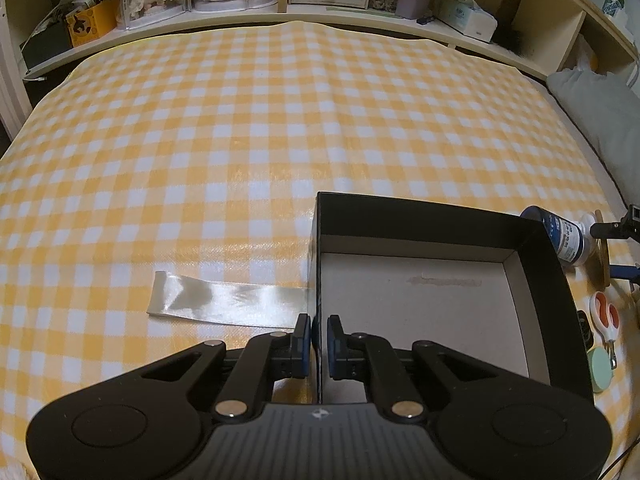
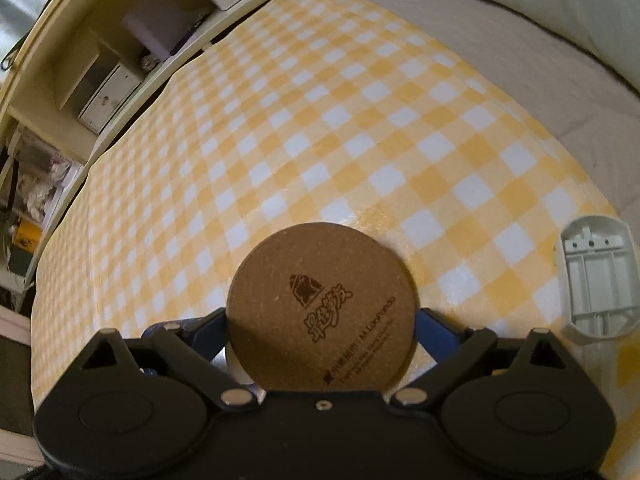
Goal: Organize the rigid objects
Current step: 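Carry the cork coaster into the black box and release it with the right gripper, then grasp the blue medicine bottle with the right gripper and lift it, then lower the blue bottle into the black box beside the coaster with the right gripper, then grasp the white plastic cup part with the right gripper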
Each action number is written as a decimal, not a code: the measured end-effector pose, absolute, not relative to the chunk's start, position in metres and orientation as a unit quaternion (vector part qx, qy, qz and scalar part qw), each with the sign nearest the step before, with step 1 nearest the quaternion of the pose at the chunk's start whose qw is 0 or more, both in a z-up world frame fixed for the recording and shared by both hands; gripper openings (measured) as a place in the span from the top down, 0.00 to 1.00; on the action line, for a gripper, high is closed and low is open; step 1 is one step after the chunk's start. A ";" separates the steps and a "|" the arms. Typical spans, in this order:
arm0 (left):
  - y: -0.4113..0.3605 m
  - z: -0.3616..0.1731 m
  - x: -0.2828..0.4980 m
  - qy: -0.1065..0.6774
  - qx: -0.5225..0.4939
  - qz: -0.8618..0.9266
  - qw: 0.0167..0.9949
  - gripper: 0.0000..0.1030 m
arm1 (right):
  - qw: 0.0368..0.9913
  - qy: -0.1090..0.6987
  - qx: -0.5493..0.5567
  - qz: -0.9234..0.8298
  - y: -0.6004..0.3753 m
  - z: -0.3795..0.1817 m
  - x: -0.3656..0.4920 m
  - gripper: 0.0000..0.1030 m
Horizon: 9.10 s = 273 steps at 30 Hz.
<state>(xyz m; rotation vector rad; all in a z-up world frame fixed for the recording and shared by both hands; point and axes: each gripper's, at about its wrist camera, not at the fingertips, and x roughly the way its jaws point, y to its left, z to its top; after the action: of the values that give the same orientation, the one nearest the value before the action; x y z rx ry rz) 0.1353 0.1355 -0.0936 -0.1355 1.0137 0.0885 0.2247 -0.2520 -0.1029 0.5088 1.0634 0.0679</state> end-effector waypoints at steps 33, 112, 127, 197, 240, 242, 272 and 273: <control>0.132 -0.087 0.135 0.474 -0.063 0.045 0.877 0.96 | 0.858 0.392 -0.091 0.321 -0.041 -0.029 0.129 0.05; 0.129 -0.097 0.144 0.478 -0.030 0.034 0.877 0.95 | 0.753 0.513 0.411 0.011 -0.200 -0.095 0.209 0.52; 0.128 -0.098 0.144 0.478 -0.030 0.034 0.877 0.95 | 0.714 0.488 0.498 -0.067 -0.214 -0.116 0.201 0.46; 0.126 -0.098 0.147 0.478 -0.031 0.033 0.877 0.95 | 0.859 0.444 0.020 0.255 -0.096 0.021 0.118 0.64; 0.126 -0.099 0.147 0.478 -0.033 0.033 0.877 0.95 | 0.821 0.445 -0.173 0.313 -0.033 -0.015 0.064 0.61; 0.127 -0.099 0.147 0.478 -0.033 0.031 0.877 0.95 | 0.821 0.435 -0.205 0.308 -0.030 -0.014 0.060 0.61; 0.125 -0.097 0.147 0.478 -0.034 0.028 0.877 0.95 | 0.825 0.468 -0.085 0.306 -0.054 0.013 0.082 0.44; 0.125 -0.097 0.147 0.478 -0.034 0.028 0.877 0.95 | 0.830 0.461 -0.075 0.305 -0.059 0.018 0.084 0.43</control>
<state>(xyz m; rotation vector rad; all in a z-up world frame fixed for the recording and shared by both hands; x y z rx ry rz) 0.1468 0.1251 -0.0973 -0.0712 0.9983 0.0589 0.0840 -0.0593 0.0176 -0.1599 0.9770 0.6464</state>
